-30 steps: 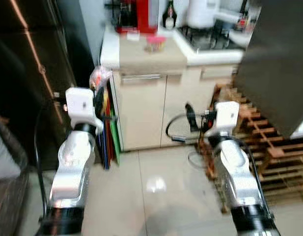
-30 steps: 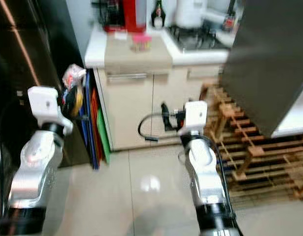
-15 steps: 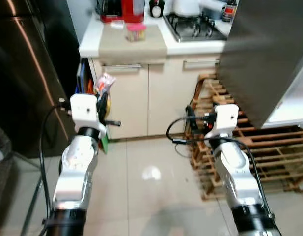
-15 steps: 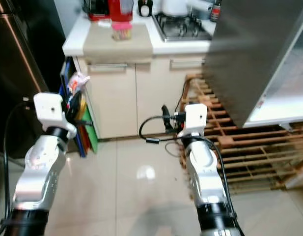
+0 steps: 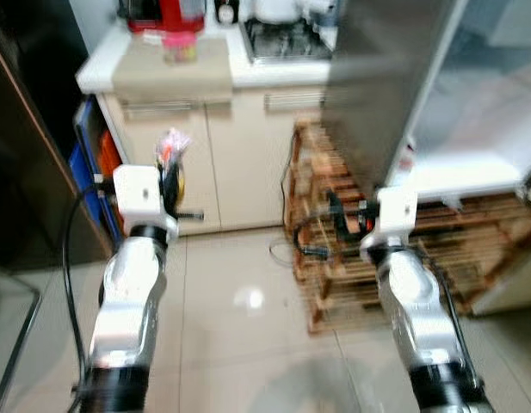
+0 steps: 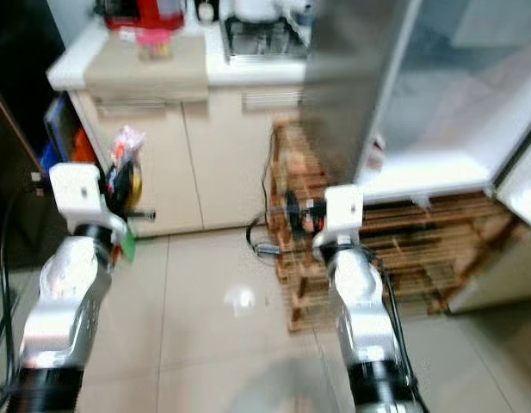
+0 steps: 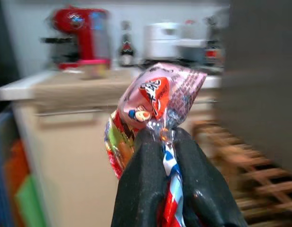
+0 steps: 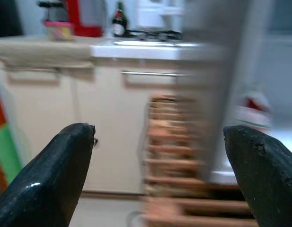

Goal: Restocking fridge

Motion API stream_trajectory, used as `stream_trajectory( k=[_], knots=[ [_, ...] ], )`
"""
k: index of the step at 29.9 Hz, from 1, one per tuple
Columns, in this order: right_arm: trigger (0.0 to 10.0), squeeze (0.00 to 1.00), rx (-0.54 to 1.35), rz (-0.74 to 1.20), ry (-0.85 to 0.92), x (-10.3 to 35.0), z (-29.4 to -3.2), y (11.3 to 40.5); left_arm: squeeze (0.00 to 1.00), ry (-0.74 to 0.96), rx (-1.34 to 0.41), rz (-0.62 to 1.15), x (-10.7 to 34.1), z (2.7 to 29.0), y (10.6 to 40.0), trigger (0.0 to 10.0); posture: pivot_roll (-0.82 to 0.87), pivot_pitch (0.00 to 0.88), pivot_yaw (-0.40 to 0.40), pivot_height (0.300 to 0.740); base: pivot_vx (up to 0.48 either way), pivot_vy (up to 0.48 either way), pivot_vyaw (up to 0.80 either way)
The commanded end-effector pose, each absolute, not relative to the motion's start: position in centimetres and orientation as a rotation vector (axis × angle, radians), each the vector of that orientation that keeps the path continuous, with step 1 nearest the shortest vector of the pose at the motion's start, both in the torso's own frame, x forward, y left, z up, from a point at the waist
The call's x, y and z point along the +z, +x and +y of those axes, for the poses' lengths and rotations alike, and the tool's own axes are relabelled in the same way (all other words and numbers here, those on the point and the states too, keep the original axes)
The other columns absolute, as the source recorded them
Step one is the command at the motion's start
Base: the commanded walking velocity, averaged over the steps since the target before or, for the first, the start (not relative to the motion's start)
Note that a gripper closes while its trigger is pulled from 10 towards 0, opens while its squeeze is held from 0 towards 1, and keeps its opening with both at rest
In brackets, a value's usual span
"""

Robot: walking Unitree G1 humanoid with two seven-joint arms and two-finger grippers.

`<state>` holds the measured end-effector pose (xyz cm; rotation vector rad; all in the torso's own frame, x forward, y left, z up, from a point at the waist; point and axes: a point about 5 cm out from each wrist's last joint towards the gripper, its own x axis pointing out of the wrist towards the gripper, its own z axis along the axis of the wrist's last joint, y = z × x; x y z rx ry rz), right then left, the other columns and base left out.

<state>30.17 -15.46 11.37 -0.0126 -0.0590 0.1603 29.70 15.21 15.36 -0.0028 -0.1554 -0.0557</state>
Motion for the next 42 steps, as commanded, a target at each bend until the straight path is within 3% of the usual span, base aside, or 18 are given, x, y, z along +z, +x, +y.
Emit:
stream_trajectory(
  k=[1, 11, 23, 28, 42],
  knots=[
    [10.0, 0.25, 0.164, -0.089, -0.005, 12.0, -15.2, 30.3, 0.0, 0.015, -0.044, -0.186, 16.1, 15.6, 29.8, 10.0, -0.05, 0.0, 0.047, 0.74, 0.0, -0.45, 0.0],
    [10.0, 0.25, 0.188, -0.078, -0.013, 11.6, -15.1, 29.7, 0.0, 0.04, 0.014, -0.149, 15.6, 16.2, 30.4, 10.0, -0.06, 0.0, 0.045, 0.74, 0.0, -0.439, 0.0],
    [10.0, 0.25, 0.214, -0.075, -0.02, 11.4, -14.5, 29.3, 0.0, 0.047, 0.063, -0.128, 15.4, 16.9, 31.2, 10.0, -0.07, 0.0, 0.05, 0.74, 0.28, -0.387, 0.0],
    [10.0, 0.25, 0.173, -0.071, -0.032, 11.3, -15.2, 29.3, 0.0, 0.055, 0.108, -0.13, 15.4, 17.2, 31.4, 10.0, -0.07, 0.0, 0.049, 0.74, 0.359, -0.267, 0.0],
    [10.0, 0.22, -0.071, -0.139, -0.113, 13.1, -18.6, 30.1, 0.0, 0.043, 0.082, -0.143, 15.4, 16.9, 31.5, 10.0, -0.07, 0.0, 0.055, 0.74, 0.0, 0.0, 0.0]
  ],
)
